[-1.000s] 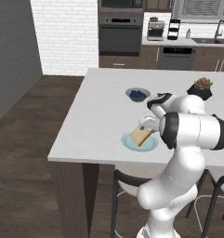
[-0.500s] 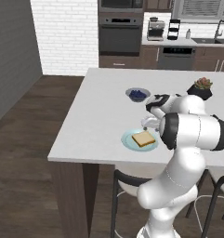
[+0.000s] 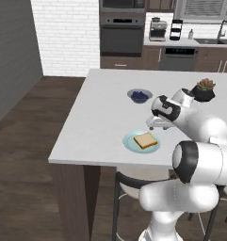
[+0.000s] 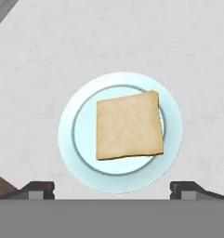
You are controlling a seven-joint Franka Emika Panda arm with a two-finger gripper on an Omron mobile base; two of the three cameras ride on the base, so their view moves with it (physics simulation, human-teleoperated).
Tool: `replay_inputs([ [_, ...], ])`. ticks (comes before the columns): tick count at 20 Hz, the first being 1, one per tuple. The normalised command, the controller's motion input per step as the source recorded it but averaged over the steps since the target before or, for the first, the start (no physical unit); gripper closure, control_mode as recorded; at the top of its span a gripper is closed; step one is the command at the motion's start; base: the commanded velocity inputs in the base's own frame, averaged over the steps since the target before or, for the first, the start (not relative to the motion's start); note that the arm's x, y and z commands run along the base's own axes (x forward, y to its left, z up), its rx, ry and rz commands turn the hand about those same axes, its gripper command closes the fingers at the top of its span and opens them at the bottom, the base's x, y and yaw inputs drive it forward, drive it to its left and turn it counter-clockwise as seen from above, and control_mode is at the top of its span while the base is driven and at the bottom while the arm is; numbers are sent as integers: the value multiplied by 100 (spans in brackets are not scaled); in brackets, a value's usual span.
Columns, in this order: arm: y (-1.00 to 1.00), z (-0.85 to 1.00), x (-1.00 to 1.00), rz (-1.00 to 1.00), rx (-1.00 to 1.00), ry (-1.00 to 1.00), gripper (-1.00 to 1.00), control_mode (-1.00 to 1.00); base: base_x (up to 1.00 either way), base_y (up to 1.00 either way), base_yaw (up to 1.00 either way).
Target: Start the toaster. Once the lever pops up, take the bread to the plate on the dining counter.
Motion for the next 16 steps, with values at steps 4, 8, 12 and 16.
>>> replay_inputs([
  [4, 3, 74, -100, -7, 0, 0, -100, -100, 0, 0, 0],
  [8, 0, 60, -100, -8, -2, 0, -100, -100, 0, 0, 0],
  [12, 0, 29, -100, -7, -4, -3, -100, -100, 0, 0, 0],
  [16, 6, 6, -100, -4, -1, -8, -100, -100, 0, 0, 0],
])
